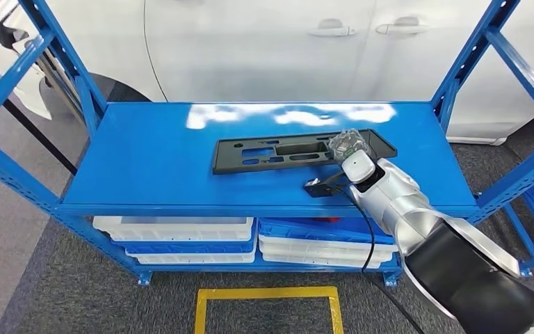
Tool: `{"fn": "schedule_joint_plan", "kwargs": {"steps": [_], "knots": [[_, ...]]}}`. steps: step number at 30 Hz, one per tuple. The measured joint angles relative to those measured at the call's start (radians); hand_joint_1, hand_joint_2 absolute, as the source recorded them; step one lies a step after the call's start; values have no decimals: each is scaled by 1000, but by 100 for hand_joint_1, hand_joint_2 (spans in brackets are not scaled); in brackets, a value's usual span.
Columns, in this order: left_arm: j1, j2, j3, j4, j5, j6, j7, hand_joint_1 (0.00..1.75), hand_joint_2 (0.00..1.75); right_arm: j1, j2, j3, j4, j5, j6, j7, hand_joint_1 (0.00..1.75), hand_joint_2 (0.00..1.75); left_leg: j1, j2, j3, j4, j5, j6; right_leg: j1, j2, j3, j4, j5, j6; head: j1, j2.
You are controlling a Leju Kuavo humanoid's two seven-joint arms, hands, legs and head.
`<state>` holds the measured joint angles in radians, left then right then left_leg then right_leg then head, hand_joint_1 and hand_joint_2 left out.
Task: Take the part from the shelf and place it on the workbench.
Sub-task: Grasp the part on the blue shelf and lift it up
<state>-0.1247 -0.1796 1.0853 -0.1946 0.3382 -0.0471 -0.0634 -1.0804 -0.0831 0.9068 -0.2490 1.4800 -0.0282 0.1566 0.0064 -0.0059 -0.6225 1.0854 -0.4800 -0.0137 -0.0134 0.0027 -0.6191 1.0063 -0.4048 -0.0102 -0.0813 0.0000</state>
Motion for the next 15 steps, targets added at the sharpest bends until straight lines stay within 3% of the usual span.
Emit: {"fn": "schedule_joint_plan", "kwargs": {"steps": [2, 4, 5, 8, 10, 12, 14, 15], "knots": [[1, 0, 1, 0, 0, 1, 0, 0, 0, 1, 9, 0, 0, -1, -29, -23, 175, 175, 2, 0, -59, 131, -64, -6, 2, 0, 0, 0, -1, -6, 0, 0], [1, 0, 2, 0, 0, 2, 0, 0, 0, 5, 18, -2, 1, -14, -64, -45, 175, 175, 3, 0, -99, 211, -84, -8, 4, 2, 1, 1, -2, -8, 0, 0], [1, 0, 2, 0, 0, 2, 0, 0, 0, 7, 21, -6, 1, -26, -86, -56, 175, 175, 3, 0, -93, 196, -65, -6, 5, 3, 1, 2, -3, -8, 0, 0], [-2, 1, 5, 0, 0, 1, -2, 0, 0, 11, 30, -28, 0, -64, -149, -85, 175, 175, 0, 2, -2, 0, 30, 9, 9, 6, 1, 6, -4, -4, 0, 0], [-4, 2, 8, 0, 0, 0, -3, 0, 0, 15, 34, -50, -2, -103, -205, -111, 175, 175, -5, 2, 28, -69, 49, 18, 10, 7, -2, 8, -4, 4, 0, 0], [-3, 2, 11, 0, 0, 0, -5, 0, 0, 22, 42, -94, -12, -194, -275, -180, 175, 175, -5, 1, 29, -75, 53, 24, 10, 7, -5, 7, -2, 14, 0, 0], [-4, 2, 14, 0, 0, -2, -9, 0, 87, 31, 57, -177, -42, -374, -315, -342, 175, 175, 0, 3, 32, -85, 61, 33, 10, 6, -14, 26, -18, 24, 0, 0], [-5, 2, 16, 0, 0, -5, -12, 0, 131, 36, 65, -230, -67, -482, -310, -446, 175, 175, 3, 3, 33, -90, 65, 36, 10, 5, -30, 61, -41, 28, 0, 0]]}}
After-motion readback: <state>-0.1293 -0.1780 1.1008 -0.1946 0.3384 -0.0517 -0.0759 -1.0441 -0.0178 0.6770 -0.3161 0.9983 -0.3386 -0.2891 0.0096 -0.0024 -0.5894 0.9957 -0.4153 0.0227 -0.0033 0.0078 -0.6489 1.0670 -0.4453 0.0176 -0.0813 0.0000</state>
